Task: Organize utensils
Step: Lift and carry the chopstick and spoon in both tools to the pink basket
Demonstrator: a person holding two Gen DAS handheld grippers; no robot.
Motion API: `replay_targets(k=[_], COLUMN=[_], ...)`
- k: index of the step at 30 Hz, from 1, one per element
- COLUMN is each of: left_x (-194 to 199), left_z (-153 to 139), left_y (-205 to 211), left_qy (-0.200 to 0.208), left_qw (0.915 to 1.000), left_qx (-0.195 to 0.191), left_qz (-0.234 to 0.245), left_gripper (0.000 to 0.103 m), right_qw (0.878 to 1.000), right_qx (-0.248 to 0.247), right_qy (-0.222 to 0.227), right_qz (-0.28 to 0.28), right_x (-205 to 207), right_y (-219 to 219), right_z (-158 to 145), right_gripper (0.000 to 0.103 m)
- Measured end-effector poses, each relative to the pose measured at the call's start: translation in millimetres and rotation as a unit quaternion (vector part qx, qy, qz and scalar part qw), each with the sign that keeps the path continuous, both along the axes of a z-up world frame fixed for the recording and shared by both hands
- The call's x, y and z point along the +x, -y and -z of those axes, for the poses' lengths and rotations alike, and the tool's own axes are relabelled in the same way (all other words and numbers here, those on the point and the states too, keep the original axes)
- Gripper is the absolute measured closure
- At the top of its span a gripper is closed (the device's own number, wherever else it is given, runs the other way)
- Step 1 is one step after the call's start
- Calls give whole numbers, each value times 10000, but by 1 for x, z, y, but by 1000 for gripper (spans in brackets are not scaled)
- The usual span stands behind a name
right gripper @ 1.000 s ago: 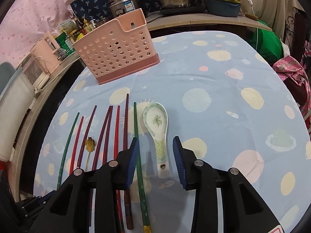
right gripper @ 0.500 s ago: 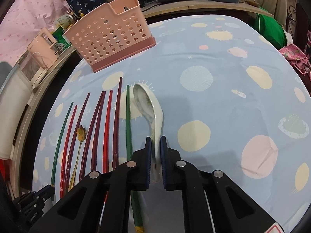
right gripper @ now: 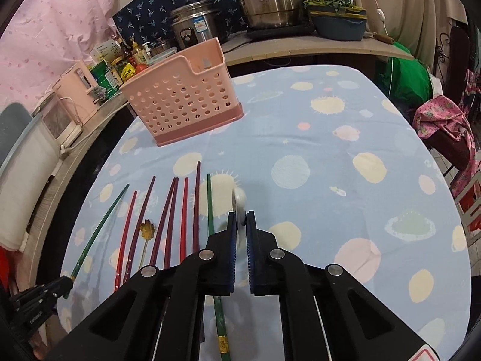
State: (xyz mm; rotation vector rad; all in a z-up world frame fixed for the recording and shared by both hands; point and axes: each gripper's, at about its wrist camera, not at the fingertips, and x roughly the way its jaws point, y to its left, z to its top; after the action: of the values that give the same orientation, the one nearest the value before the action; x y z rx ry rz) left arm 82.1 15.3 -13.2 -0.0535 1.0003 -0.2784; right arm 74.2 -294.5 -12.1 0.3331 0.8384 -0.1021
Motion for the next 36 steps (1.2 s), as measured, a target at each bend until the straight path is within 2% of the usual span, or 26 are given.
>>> replay_targets(k=[12,22,28,33,36], left_x=[60,119,150,177,194], left_z=[-95,-176,-224,-268,-283], left_y=[-3,14,27,41,51], left_qy=[942,1696,2137,2574,2739], left_qw=[9950,9846,9750,9629,9574], left_qx=[-171,-308,-536,-768,-887], left_qz=[-284,-289,-291,-253,-223], left_gripper=[96,96,96,96,96], right_qw=[9990,9975,9959,9949,9947], right_qx=[-133,15,75,-30,-68], right_qy=[416,692,895,1008,1026], right_qz=[-60,-135,-137,-96,-82], right_x=[16,64,110,155,179], right_y=[8,20,29,34,37], right_z=[-49,-85,-108,-123,-127], right_gripper=[98,98,98,98,98])
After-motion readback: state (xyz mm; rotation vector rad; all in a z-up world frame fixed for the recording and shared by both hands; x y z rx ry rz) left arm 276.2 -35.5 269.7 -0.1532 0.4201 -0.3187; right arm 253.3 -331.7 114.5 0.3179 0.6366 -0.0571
